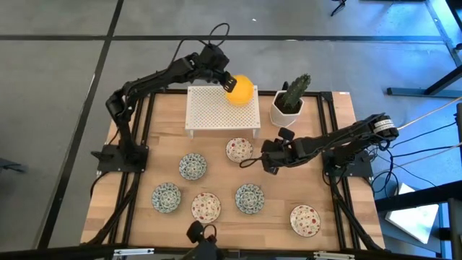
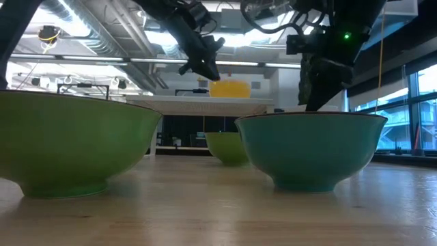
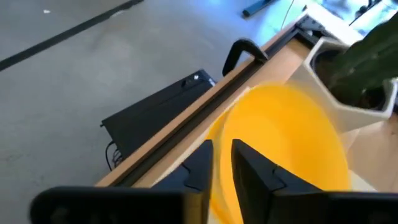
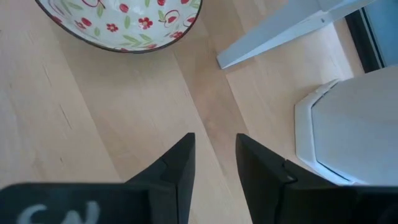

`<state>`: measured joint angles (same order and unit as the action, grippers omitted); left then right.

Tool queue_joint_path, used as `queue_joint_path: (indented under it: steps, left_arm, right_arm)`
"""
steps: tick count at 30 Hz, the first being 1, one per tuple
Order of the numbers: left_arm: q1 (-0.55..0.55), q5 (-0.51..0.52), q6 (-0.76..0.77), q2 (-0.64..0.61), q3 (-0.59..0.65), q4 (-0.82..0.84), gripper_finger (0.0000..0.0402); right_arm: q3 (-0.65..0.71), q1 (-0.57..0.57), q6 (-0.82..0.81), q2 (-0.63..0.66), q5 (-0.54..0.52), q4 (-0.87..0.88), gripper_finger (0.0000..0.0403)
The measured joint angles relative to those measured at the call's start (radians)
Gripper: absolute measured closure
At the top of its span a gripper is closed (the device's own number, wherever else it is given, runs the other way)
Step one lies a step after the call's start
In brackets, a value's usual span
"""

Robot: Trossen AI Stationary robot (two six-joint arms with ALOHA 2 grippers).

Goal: Pick & Place Mini bowls
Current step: Stack the yellow bowl on top of the yellow bowl on the shelf, then put the top green patterned bowl on the shelf

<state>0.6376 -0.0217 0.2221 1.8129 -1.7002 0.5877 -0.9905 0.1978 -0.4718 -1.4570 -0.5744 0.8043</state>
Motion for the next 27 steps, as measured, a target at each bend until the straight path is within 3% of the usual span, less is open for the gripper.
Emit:
queue_joint_path:
  steps: [10, 14, 16, 21, 27]
  left_arm:
    - [0.006, 0.001, -0.066, -0.053, -0.001, 0.033, 0.0262]
    - [0.0, 0.015, -0.15, -0.144, -0.001, 0.104, 0.0254]
    - [-0.026, 0.078, -0.191, -0.205, 0.012, 0.145, 0.0256]
    - [-0.152, 0.265, -0.222, -0.381, 0.196, 0.122, 0.0266]
    - [-0.321, 0.216, -0.105, -0.518, 0.517, -0.036, 0.0274]
  right_arm:
    - [0.001, 0.0, -0.008, 0.012, -0.042, 0.011, 0.0287]
    - [0.001, 0.0, -0.021, 0.074, -0.109, 0.059, 0.0287]
    - [0.005, -0.002, -0.02, 0.122, -0.123, 0.059, 0.0287]
    - [0.124, -0.038, -0.025, 0.297, -0.035, -0.076, 0.0287]
    - [0.307, -0.085, -0.129, 0.465, 0.119, -0.233, 0.0287]
